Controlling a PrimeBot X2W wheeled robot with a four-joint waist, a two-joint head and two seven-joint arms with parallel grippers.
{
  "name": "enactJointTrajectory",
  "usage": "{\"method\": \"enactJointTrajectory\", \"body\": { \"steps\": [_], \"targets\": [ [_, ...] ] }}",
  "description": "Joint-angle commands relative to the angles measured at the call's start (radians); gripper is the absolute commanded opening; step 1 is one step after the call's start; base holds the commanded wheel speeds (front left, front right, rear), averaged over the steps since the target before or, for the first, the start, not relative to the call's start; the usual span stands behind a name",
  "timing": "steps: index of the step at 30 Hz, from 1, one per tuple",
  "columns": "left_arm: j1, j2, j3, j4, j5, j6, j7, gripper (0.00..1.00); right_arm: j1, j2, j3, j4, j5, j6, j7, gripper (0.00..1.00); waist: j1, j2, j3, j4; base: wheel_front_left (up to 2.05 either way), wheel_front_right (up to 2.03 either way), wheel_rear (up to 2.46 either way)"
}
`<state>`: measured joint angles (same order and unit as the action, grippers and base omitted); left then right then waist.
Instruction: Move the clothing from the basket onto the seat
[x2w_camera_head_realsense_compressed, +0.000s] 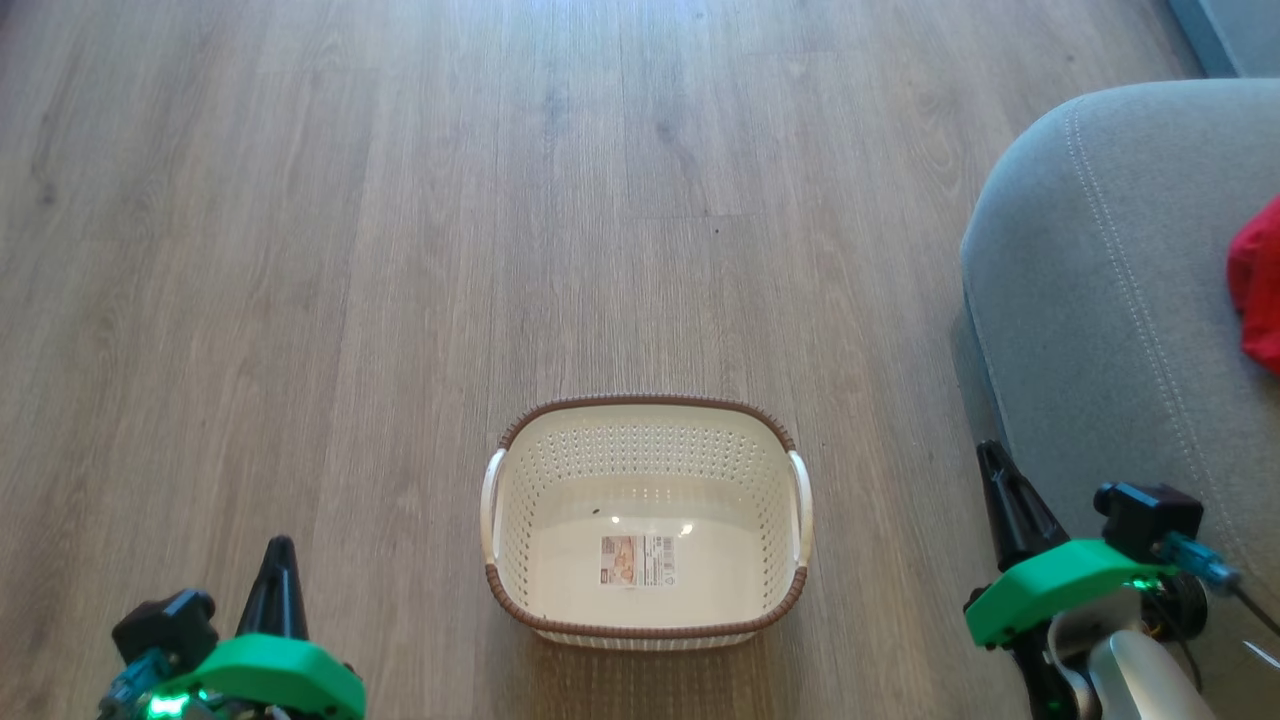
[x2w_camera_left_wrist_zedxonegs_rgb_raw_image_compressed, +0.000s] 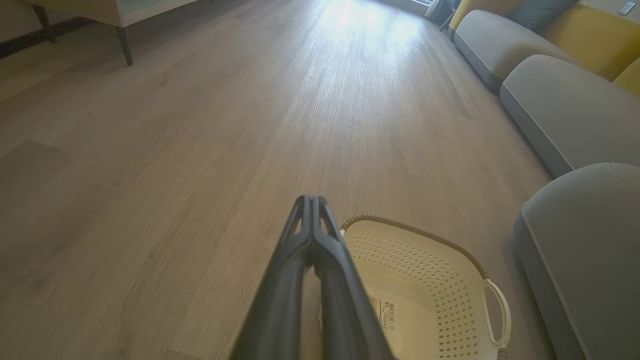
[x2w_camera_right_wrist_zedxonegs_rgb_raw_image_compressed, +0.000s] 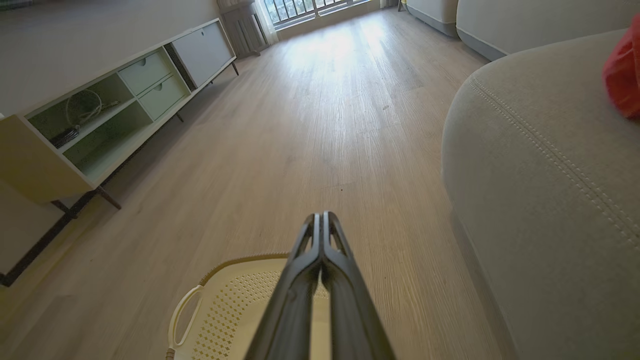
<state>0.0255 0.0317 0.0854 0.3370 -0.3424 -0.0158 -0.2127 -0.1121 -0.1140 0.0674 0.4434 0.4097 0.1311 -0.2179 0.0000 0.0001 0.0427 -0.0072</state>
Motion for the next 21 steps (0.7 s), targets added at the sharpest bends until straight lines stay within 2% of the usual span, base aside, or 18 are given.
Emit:
{"method": "enactJointTrajectory", "body": {
  "steps": [1,21],
  "targets": [
    [-0.038,0.005,0.004,-0.038,-0.03,-0.006,0.005,0.0,-0.039,0.0,-0.011,-0.038,0.031,0.0,0.011,0.0,0.0,-0.0001,-0.001,0.0,0.0,0.0,0.0],
    [-0.053,0.008,0.008,-0.049,-0.245,-0.025,0.06,0.0,-0.031,0.011,-0.04,-0.066,0.234,0.0,0.066,0.0,0.0,-0.0001,-0.007,0.001,0.0,0.0,0.0]
  ]
}}
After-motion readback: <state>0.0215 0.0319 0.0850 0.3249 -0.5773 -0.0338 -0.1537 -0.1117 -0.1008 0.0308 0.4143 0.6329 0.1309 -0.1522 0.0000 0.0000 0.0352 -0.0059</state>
